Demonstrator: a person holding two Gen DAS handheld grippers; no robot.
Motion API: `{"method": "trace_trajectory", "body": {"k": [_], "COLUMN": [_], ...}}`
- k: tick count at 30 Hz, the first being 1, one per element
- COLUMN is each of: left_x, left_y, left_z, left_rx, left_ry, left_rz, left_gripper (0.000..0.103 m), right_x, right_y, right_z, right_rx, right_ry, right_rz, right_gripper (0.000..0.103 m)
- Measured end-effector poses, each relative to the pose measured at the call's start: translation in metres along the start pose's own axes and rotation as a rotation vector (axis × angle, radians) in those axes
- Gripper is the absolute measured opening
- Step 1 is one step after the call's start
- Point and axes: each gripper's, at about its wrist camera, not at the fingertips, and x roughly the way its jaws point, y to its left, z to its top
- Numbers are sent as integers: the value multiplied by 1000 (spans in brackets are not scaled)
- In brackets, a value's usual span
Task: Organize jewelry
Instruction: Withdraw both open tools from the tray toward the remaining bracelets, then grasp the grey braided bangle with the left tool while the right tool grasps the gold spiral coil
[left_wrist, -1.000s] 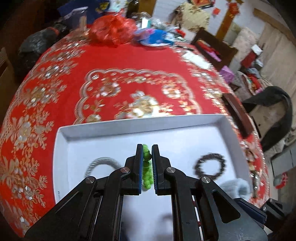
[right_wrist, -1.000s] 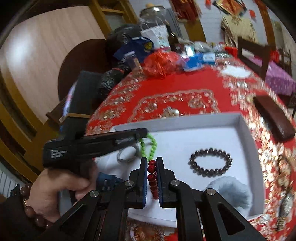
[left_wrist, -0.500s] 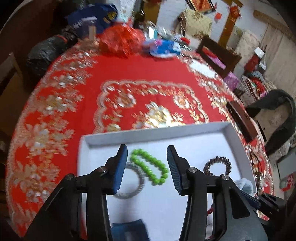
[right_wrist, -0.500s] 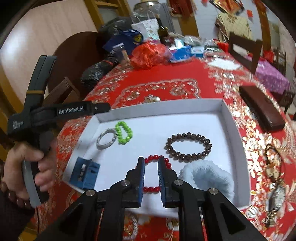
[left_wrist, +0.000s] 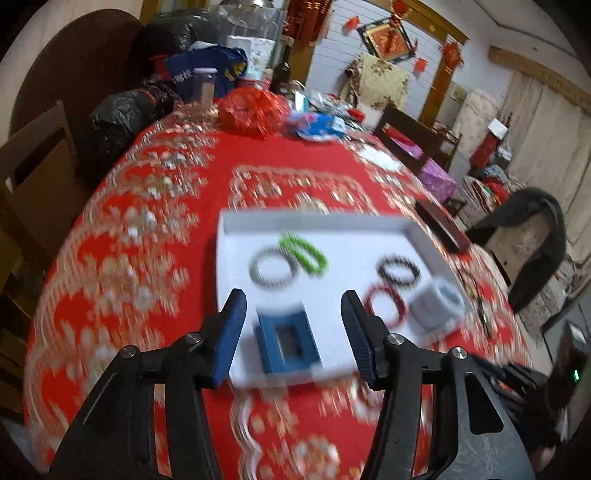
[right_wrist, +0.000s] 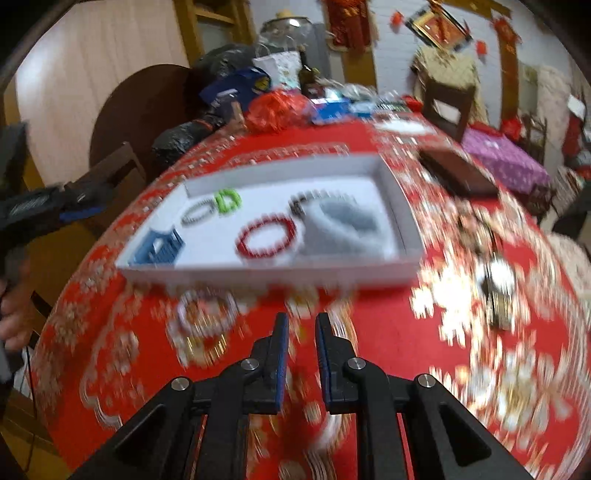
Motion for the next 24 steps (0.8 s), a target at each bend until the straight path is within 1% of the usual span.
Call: {"method": "trace_trajectory", "body": {"k": [2,5,7,9,10,12,15,17,20,22,24], "left_x": [-3,-2,3,14,20,26,35,45,63,70,70], "left_y": [-14,-29,-35,-38,-38,-39,-46,-53,-63,-64,-66], "left_z": [-27,-61,-77,-89,-91,-88,-78,-70,-65,-68,-75], "left_rx": [31,46,53,43,21,-18,-53,-57,-28,-9,32], "left_ry": [10,29,52,91,114,120,121,127,164,189,183], "left_rz": [2,-6,-11,-1,-6,-34,-56,-58,8,38,66], "left_gripper": [53,53,53,53,53,53,53,53,53,53,53], "right_x": [0,-3,-7,-6,-3,2,1,1,1,1,1], "right_y": [-6,-14,-16,-18,-18,-21,-23,-25,-25,-26,-26], "right_z": [-13,-22,-25,-26,-26,-26,-25,-25,-25,-25,-25], "right_rx": [27,65,79,89,93,104,114,122,129,129,130], "right_ry": [8,13,-4,6,18,46,42,40,39,39,40], "right_rz": [-11,-21,-33,-49,-62,-72,-69,-65,-65,-66,-65], "right_gripper": [13,13,13,13,13,13,13,14,13,13,14]}}
